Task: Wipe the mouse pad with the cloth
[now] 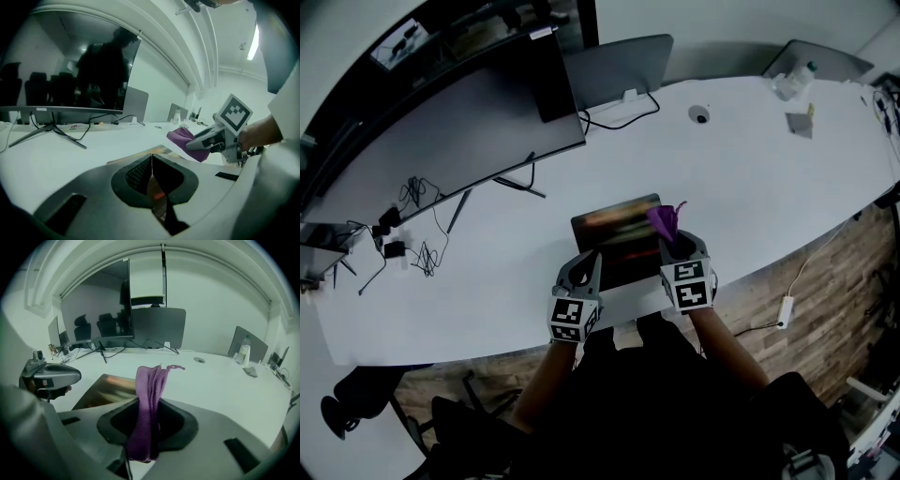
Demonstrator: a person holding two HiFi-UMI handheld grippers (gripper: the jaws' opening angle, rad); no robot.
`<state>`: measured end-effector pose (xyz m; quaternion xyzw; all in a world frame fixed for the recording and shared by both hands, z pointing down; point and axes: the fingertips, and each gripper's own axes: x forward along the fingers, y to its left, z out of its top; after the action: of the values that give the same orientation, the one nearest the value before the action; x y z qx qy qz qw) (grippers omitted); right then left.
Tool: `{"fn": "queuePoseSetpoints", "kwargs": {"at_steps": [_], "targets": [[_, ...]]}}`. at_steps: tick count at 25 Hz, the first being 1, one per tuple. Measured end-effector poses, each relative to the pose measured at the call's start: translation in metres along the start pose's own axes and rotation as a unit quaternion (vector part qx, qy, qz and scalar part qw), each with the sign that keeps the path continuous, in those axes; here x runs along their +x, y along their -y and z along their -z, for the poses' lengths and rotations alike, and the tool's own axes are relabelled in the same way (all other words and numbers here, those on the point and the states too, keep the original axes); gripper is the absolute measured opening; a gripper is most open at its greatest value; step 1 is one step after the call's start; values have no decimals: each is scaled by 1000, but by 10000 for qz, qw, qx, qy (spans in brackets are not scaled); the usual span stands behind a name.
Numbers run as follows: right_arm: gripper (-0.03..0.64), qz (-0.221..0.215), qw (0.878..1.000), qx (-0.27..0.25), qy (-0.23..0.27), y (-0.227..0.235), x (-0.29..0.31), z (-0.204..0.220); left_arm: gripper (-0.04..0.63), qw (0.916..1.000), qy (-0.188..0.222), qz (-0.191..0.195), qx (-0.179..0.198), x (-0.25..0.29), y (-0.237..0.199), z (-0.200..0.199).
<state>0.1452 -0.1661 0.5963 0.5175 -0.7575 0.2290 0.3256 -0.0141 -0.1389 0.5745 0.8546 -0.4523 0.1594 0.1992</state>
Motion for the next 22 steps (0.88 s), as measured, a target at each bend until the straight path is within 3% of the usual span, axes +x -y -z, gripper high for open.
{"fn": "queuePoseSetpoints", "kwargs": {"at_steps": [10,22], "targets": [[118,-196,9892,-146,1447,-10,-43,-82,23,9974,680,-176,170,-14,-11,-75],[118,-501,9511,-241,3040,-24,-113,-160,23,9886,1438,-251,356,-42,-12,-152]]}}
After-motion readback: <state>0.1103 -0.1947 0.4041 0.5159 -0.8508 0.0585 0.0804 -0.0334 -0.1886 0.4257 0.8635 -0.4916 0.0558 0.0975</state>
